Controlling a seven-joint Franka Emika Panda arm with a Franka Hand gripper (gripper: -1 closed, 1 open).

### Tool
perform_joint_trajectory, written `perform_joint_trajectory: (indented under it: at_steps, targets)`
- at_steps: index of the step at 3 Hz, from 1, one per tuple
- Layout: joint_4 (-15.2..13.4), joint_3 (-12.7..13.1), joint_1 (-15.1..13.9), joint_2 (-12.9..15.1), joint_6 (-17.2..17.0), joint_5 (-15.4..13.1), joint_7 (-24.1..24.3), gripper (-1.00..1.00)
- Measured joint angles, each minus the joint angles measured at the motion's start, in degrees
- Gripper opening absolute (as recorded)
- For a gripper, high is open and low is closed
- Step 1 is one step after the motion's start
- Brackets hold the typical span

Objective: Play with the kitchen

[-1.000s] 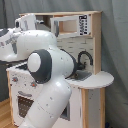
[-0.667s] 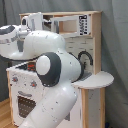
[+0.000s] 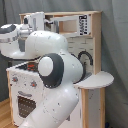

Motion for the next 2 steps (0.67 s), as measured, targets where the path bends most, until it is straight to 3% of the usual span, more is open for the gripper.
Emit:
perform_joint_trajectory:
  at_steps: [1,2]
  targets:
    - [-0.4,3.1,-0.4,2.6,0.1,-0.7,-2.1,-1.00]
    - [-1.6,5.8,-0.8,5.4,3.6,-0.8,-4.9,-1.00]
